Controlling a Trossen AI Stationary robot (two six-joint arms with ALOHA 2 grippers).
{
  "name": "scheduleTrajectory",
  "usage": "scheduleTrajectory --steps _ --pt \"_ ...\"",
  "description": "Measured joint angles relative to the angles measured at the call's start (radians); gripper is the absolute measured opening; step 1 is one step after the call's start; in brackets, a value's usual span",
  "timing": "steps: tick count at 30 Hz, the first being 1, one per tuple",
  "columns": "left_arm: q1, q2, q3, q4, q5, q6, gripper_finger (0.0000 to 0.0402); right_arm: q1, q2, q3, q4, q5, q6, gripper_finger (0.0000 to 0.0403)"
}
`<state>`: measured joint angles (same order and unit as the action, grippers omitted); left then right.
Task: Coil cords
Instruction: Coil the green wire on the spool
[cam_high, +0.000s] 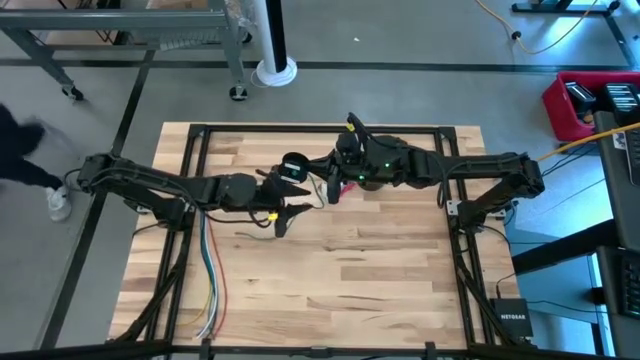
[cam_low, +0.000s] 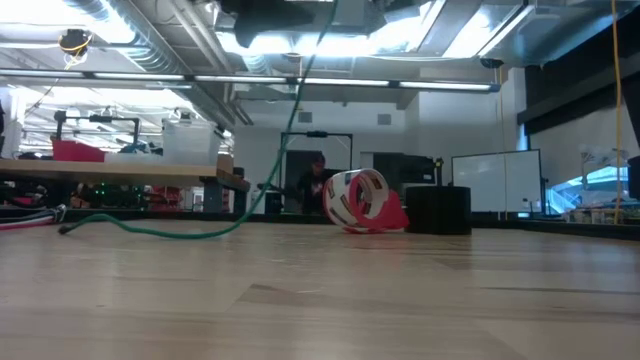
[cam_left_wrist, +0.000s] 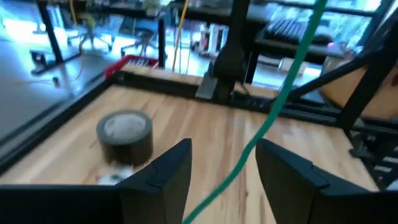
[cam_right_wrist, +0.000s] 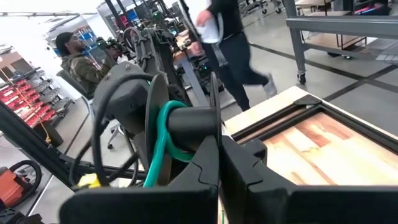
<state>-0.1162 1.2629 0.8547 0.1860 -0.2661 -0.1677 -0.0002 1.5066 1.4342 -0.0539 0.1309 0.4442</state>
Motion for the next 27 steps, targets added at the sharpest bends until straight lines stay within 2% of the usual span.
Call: scheduleTrajectory --steps 13,19,27 --pt "-0.035 0.041 0.000 0.040 0.001 -0.008 0.0170 0.000 0.000 0.000 0.085 -0.012 0.001 0.0001" --pt "-0.032 0.078 0.000 0.038 -0.001 -0.008 0.0170 0.000 0.000 0.000 0.111 -0.052 0.004 0.0001" --pt "-0.032 0.085 0.000 0.034 -0.082 -0.002 0.0166 0.000 0.000 0.000 0.106 -0.053 0.004 0.0001"
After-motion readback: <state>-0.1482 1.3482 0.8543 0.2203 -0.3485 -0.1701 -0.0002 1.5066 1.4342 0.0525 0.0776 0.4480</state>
